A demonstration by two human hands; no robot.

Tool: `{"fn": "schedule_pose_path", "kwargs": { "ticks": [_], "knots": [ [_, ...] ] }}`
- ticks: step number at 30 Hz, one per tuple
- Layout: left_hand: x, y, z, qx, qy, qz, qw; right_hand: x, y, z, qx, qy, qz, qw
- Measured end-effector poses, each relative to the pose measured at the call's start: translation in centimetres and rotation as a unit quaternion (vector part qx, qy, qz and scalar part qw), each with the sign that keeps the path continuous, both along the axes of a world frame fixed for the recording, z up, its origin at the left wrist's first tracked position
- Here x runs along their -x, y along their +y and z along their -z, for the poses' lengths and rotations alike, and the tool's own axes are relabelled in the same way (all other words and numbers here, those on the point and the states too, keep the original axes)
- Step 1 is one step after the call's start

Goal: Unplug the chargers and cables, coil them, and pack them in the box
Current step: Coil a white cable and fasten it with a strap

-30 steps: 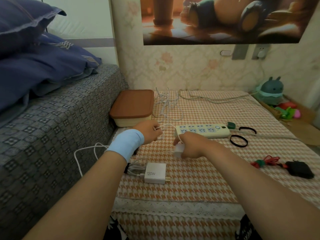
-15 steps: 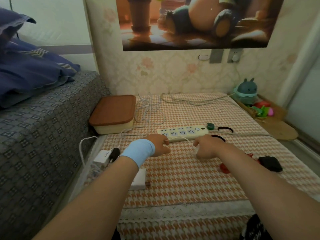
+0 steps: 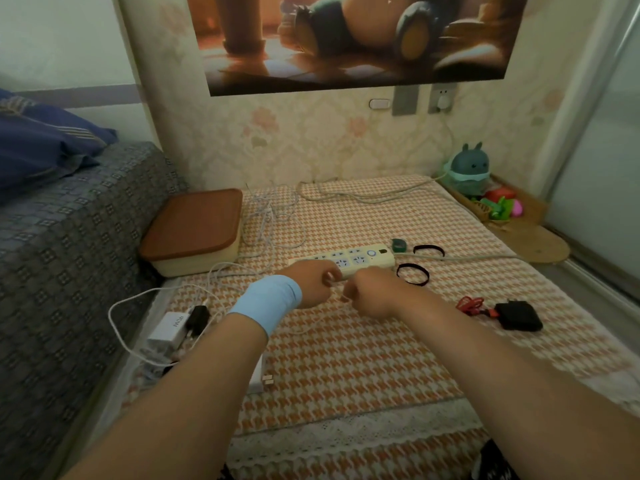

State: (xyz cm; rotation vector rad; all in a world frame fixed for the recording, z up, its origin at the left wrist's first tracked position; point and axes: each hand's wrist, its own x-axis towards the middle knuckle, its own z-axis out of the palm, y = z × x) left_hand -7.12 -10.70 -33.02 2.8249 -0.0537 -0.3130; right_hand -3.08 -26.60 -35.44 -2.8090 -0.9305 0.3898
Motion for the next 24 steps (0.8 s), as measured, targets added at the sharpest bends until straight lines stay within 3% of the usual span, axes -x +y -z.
{"fn": "schedule_pose_path", "kwargs": {
  "ticks": [3, 5, 8, 13, 18, 24],
  "knots": [
    [-0.2, -0.5, 0.9, -0.092, 0.075, 0.030, 0.992, -0.3, -0.2, 0.0, -0.004, 0.040, -0.006, 0.999],
    [-0.7, -0.4, 1.7, -0.106, 0.097, 0.015, 0.990, -0.4, -0.6, -0.1, -0.043, 0.060, -0.008, 0.997],
    [-1.7, -0.5, 1.7, -0.095, 0.049, -0.007, 0.994, -0.9, -1.3, -0.3, -0.109, 0.065, 0.001, 0.992],
    [-2.5, -1.1, 0.4, 0.002, -0.081, -0.016, 0.997, -2.4, -2.8, 0.2, -0.182, 0.035, 0.062, 0.981],
    [-4.3, -1.1, 2.4, -0.126, -0.081, -0.002, 0.989, -4.3, -4.8, 1.2, -0.183, -0.005, 0.159, 0.970],
    [-6.6, -1.1, 4.5, -0.137, -0.043, -0.027, 0.989, -7.1, -6.9, 3.5, -0.197, -0.045, 0.210, 0.957]
  ]
}}
